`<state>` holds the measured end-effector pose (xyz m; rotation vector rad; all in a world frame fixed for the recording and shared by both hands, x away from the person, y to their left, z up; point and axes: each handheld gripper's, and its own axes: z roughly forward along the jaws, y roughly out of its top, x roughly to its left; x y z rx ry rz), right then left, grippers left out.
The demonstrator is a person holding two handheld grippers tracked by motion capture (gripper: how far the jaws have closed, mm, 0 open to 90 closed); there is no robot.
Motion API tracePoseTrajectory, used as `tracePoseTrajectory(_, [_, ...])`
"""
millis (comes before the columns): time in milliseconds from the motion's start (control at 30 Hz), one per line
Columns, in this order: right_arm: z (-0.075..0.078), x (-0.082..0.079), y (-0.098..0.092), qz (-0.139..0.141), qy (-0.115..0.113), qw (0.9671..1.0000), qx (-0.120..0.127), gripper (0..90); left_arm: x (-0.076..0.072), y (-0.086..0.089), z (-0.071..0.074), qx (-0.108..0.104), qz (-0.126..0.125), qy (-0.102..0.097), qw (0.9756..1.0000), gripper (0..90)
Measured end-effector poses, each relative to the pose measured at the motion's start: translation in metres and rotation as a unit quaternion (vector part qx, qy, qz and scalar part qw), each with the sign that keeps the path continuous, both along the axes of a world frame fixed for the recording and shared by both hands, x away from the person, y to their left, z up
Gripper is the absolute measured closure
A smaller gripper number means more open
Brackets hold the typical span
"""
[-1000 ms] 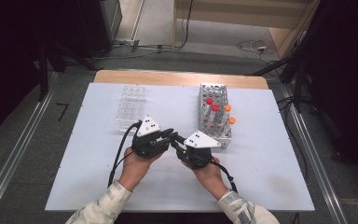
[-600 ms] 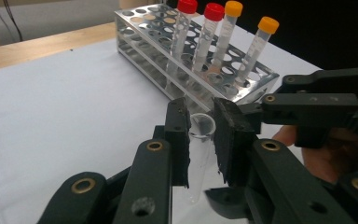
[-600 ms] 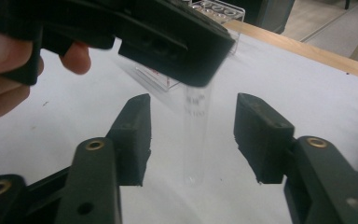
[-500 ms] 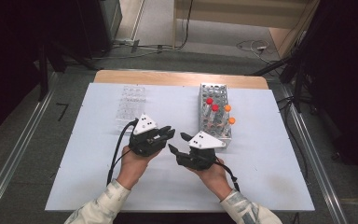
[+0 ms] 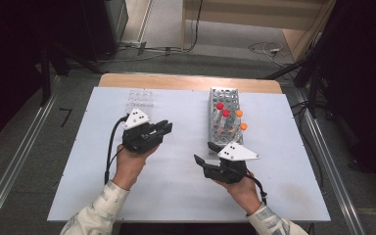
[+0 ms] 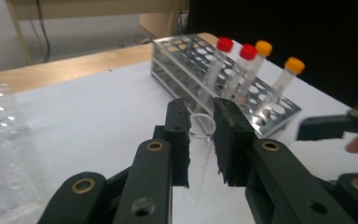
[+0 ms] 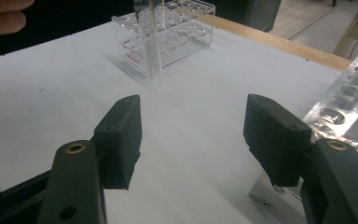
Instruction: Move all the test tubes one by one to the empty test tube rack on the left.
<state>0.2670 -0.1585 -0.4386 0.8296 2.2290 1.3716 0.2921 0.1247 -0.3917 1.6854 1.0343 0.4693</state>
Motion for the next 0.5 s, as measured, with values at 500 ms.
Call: tracePoseTrajectory(500, [0.008,-0.003,-0.027,-0.025,-0.001,0.9996,0.014,35.7,0.018,0.048,0.016,0.000,0.095,-0.017,0.9953,76.7])
